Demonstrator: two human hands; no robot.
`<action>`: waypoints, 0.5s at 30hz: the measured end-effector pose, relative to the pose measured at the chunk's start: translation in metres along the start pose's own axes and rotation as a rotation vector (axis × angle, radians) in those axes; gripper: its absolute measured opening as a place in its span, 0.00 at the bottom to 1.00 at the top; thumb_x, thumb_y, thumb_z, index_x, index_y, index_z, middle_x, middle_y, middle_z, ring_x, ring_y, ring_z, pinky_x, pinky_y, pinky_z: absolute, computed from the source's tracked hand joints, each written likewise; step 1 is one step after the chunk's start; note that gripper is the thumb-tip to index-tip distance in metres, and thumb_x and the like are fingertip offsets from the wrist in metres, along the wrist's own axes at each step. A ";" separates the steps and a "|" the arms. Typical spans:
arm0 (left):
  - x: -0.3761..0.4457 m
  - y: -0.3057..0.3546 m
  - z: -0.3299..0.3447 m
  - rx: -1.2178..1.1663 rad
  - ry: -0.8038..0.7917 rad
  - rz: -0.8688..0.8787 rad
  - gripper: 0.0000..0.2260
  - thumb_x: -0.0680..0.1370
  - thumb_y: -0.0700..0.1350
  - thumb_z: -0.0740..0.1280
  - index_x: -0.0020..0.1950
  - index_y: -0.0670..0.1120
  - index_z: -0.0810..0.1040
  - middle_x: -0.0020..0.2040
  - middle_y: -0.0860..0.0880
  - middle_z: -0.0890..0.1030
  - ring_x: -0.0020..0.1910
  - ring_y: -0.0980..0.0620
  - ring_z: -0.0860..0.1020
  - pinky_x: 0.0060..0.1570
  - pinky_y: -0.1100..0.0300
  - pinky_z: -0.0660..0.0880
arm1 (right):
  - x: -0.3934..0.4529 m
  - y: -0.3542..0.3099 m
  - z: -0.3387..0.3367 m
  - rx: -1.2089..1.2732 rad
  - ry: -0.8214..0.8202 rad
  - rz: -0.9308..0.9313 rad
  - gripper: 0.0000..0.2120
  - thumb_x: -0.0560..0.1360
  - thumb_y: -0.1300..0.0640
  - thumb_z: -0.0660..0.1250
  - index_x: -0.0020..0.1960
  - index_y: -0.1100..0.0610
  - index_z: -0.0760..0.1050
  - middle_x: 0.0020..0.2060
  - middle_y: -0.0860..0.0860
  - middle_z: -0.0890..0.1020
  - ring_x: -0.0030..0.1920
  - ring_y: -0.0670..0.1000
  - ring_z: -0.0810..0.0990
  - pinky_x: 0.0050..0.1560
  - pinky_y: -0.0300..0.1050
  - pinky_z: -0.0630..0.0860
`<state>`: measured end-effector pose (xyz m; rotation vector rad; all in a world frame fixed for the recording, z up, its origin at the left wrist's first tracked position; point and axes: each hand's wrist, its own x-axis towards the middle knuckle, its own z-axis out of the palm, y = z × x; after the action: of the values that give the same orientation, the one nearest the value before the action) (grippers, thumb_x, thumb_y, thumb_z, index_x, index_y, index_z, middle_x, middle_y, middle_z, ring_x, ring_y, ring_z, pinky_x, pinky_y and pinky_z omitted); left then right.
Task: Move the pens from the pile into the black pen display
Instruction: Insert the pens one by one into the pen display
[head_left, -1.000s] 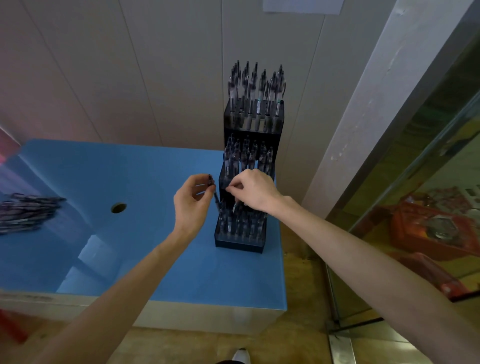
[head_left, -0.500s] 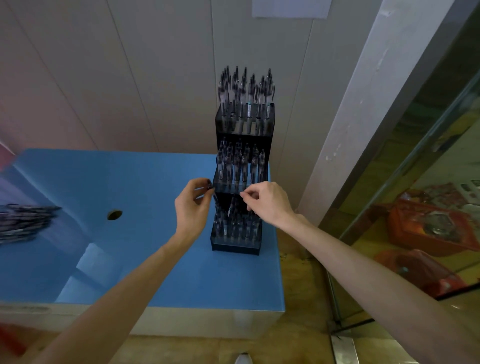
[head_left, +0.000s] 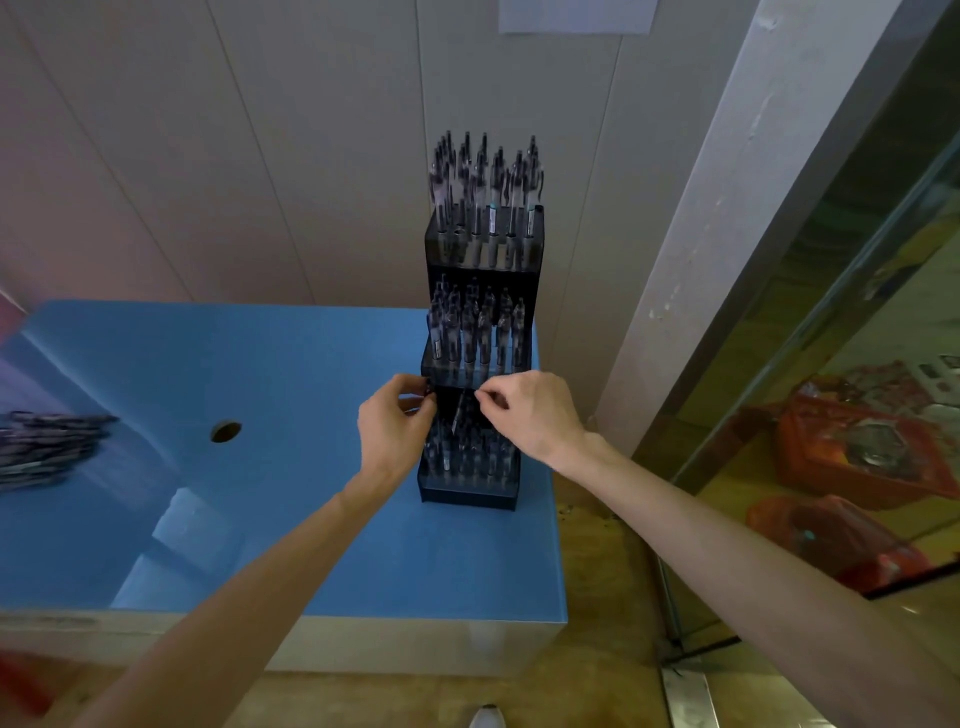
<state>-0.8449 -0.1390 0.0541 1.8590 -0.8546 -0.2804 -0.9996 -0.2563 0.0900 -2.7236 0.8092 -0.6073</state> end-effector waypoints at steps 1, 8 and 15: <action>0.001 0.002 0.000 0.031 0.005 -0.019 0.02 0.78 0.45 0.71 0.50 0.50 0.83 0.43 0.58 0.84 0.40 0.62 0.83 0.41 0.65 0.79 | 0.002 -0.005 0.000 -0.099 -0.041 -0.011 0.15 0.83 0.48 0.63 0.46 0.53 0.85 0.33 0.47 0.83 0.34 0.49 0.82 0.37 0.47 0.80; 0.011 0.000 -0.003 0.282 -0.107 -0.093 0.21 0.78 0.53 0.67 0.29 0.48 0.66 0.23 0.54 0.67 0.23 0.52 0.63 0.29 0.61 0.61 | 0.022 -0.035 0.008 -0.336 -0.143 0.097 0.22 0.82 0.40 0.62 0.38 0.56 0.71 0.29 0.49 0.70 0.34 0.54 0.76 0.34 0.46 0.69; 0.009 -0.009 -0.006 0.299 -0.201 -0.197 0.27 0.80 0.64 0.60 0.33 0.42 0.68 0.27 0.49 0.74 0.27 0.47 0.73 0.31 0.57 0.71 | 0.027 -0.045 0.020 -0.192 -0.108 0.211 0.19 0.79 0.45 0.67 0.35 0.57 0.75 0.27 0.49 0.74 0.31 0.53 0.77 0.33 0.46 0.72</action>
<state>-0.8316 -0.1387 0.0505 2.2272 -0.8868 -0.4913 -0.9488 -0.2331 0.0958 -2.7581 1.1620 -0.3506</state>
